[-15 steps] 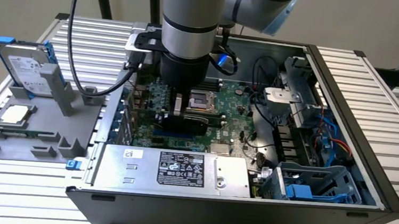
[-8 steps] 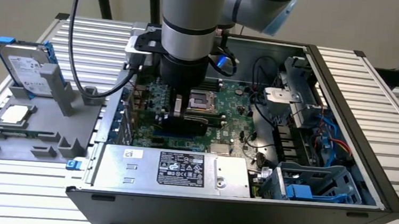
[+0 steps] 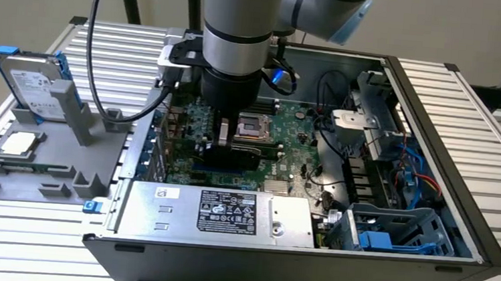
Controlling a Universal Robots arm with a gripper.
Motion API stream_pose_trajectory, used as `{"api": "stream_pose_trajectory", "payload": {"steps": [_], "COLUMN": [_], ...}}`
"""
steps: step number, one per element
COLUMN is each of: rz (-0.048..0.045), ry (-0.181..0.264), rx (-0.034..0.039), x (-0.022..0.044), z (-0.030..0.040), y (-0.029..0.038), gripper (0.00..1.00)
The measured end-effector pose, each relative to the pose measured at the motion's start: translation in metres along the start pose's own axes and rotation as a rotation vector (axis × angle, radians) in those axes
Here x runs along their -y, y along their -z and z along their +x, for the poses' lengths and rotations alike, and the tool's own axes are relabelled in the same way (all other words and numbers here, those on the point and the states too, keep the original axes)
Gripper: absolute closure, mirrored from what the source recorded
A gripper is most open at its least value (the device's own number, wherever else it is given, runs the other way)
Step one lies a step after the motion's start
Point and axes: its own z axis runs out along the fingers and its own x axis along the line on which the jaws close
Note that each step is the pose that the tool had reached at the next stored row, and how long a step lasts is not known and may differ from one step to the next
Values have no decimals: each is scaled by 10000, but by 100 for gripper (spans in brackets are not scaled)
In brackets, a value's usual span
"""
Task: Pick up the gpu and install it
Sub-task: 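Insert the gpu into the slot, then press down on the gpu until it lock into place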
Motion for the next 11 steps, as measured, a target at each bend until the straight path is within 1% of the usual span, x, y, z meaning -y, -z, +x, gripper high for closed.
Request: {"api": "stream_pose_trajectory", "payload": {"steps": [8, 11], "rz": [0, -4], "ry": [0, 19], "rx": [1, -14], "x": [0, 5], "z": [0, 1], "y": [-3, -3], "gripper": [100, 100]}}
